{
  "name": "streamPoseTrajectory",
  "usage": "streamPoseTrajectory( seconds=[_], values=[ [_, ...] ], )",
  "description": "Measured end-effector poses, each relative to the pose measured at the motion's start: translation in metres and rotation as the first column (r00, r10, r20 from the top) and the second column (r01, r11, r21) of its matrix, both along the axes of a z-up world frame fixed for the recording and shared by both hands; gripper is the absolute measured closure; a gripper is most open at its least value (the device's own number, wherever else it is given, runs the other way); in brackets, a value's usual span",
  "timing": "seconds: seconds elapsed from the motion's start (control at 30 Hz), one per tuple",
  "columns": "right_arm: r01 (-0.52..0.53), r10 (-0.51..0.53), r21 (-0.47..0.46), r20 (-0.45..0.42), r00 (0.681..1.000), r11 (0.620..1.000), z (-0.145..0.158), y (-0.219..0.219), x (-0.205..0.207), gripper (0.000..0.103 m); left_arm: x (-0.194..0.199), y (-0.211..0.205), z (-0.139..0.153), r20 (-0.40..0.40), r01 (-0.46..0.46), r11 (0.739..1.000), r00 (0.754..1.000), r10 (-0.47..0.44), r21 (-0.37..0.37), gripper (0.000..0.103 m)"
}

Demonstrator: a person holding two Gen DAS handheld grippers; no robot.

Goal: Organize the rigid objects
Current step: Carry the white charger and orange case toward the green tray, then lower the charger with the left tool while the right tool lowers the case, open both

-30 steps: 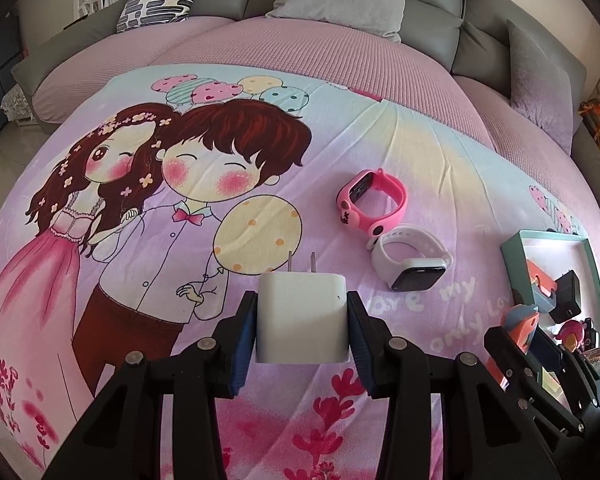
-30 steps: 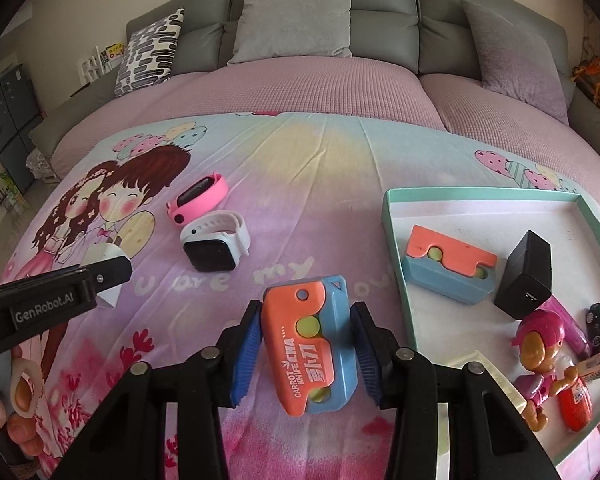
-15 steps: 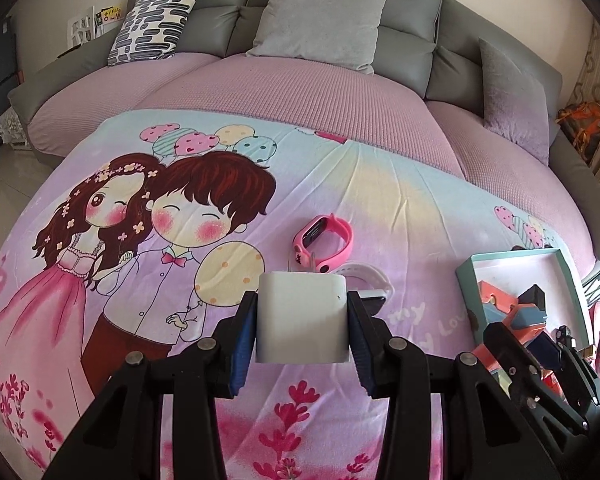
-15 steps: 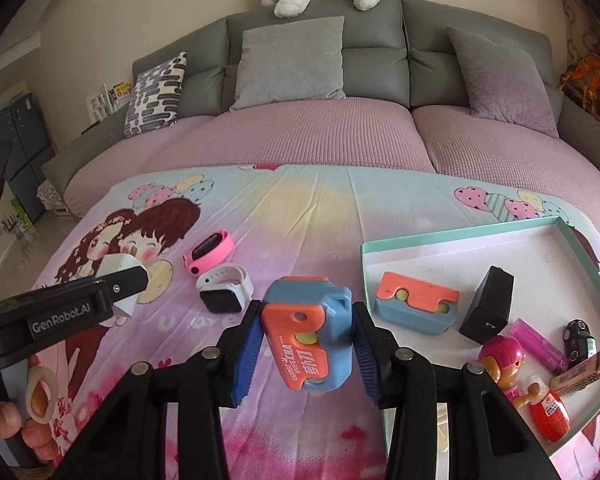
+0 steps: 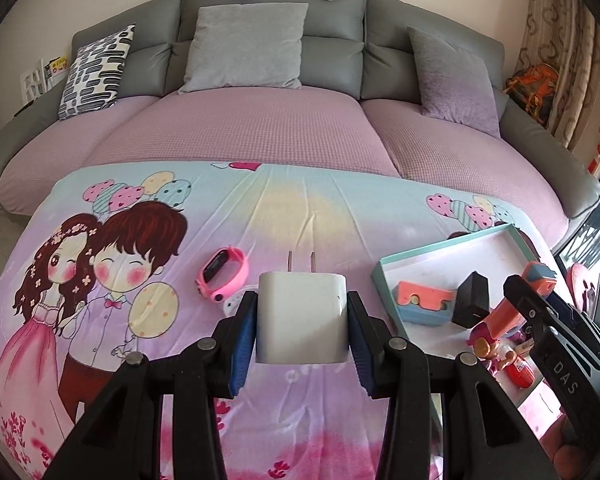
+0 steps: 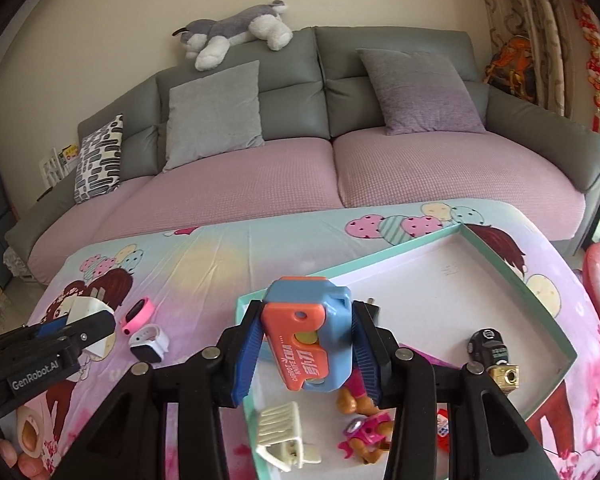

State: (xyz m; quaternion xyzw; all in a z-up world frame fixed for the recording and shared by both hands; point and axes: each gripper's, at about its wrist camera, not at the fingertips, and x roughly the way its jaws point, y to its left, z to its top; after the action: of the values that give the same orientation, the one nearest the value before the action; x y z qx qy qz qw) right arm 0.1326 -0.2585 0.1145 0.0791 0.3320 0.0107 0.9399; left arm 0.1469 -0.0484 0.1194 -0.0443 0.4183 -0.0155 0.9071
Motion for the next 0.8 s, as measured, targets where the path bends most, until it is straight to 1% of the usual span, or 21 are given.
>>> streamPoseTrajectory(
  seconds=[0.2, 0.3, 0.37, 0.5, 0.63, 0.8],
  values=[
    [0.089, -0.089, -0.030, -0.003, 0.996, 0.996, -0.003, -0.032, 0.000, 0.057, 0.010, -0.041, -0.006, -0.016, 0.083, 0.996, 0.996, -0.084, -0.028, 0.058],
    [0.125, -0.125, -0.014, 0.006, 0.992, 0.992, -0.001, -0.045, -0.001, 0.057, 0.014, -0.064, -0.010, -0.024, 0.133, 0.991, 0.991, -0.134, -0.018, 0.058],
    [0.145, -0.145, -0.003, 0.005, 0.989, 0.989, -0.002, -0.054, -0.002, 0.057, 0.018, -0.080, -0.016, -0.045, 0.173, 0.985, 0.984, -0.173, -0.011, 0.058],
    [0.180, -0.180, -0.027, -0.006, 0.984, 0.983, -0.004, -0.065, -0.001, 0.057, 0.026, -0.108, -0.037, -0.105, 0.253, 0.965, 0.960, -0.258, -0.061, 0.058],
    [0.194, -0.194, -0.017, -0.027, 0.981, 0.981, -0.010, -0.073, 0.001, 0.057, 0.032, -0.126, -0.049, -0.131, 0.270, 0.962, 0.953, -0.272, -0.033, 0.058],
    [0.194, -0.195, -0.020, -0.055, 0.979, 0.981, -0.018, -0.074, 0.005, 0.057, 0.035, -0.132, -0.059, -0.149, 0.275, 0.961, 0.949, -0.276, -0.027, 0.058]
  ],
)
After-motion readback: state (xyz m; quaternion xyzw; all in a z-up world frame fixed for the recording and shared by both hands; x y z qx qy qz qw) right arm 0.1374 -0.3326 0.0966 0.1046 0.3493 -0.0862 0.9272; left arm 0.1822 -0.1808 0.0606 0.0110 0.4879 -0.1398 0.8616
